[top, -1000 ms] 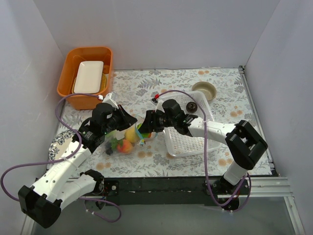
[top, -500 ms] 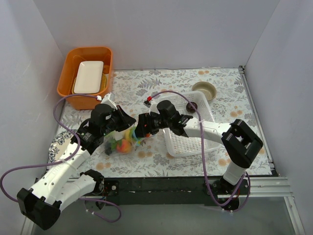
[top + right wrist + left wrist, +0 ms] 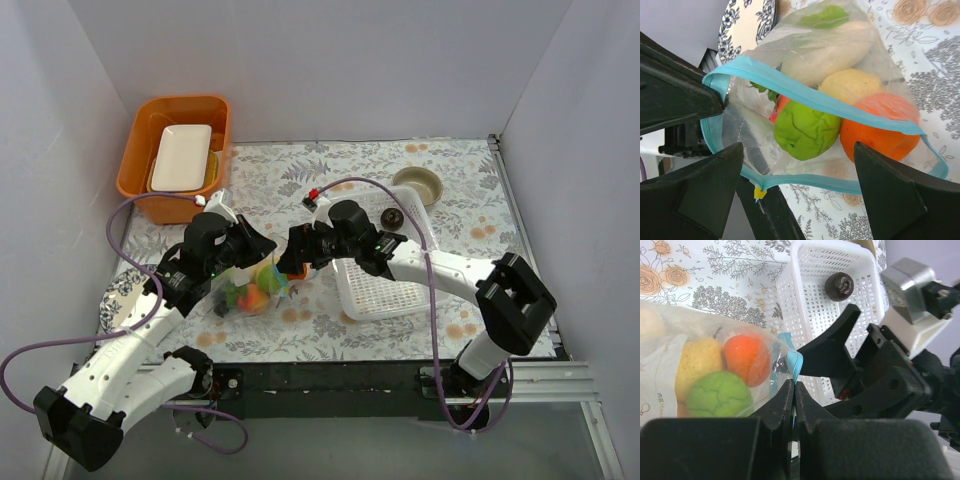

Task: Place the food in the zip-top bag and seal the zipper
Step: Place the fake fruit in the zipper food storage bag, then pick up the fake fruit from the bin.

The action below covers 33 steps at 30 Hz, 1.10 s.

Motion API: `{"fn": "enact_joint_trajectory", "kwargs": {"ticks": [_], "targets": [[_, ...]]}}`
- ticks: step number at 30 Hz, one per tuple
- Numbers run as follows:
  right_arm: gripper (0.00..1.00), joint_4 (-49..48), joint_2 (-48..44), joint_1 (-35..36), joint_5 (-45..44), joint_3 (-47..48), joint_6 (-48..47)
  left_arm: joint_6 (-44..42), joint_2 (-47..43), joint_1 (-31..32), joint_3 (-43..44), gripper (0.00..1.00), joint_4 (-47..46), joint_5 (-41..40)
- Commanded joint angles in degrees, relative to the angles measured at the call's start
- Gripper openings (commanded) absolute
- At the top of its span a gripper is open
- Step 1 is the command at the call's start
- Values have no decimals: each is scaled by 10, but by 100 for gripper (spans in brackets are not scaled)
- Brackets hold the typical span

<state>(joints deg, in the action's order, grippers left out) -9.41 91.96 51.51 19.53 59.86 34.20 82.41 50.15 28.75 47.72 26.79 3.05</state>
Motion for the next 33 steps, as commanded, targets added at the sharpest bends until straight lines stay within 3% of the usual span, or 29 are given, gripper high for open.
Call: {"fn": "enact_joint_trajectory", "kwargs": {"ticks": [1,8,14,24,30,31,33], "targets": [[98,48,-51,3,-65,23,-43,3,-17,-1,19,0,-3,-12],[98,193,-104,-20,-262,30,-40,3,-24,-1,25,0,0,-23],[98,287,-142,-100,-320,9,-27,7,-25,-1,16,0,-2,-23],[98,368,-188,-183,-339,8,-57,6,-16,-1,11,0,-11,-10],[98,471,-132,-209,-351,87,-94,6,-8,-1,15,0,-16,-1],[98,486,-110,-211,-346,105,-96,5,-11,-1,15,0,-17,-1],[98,508,-93,-213,-242,165,-142,6,-13,-1,14,0,-17,-1]]}}
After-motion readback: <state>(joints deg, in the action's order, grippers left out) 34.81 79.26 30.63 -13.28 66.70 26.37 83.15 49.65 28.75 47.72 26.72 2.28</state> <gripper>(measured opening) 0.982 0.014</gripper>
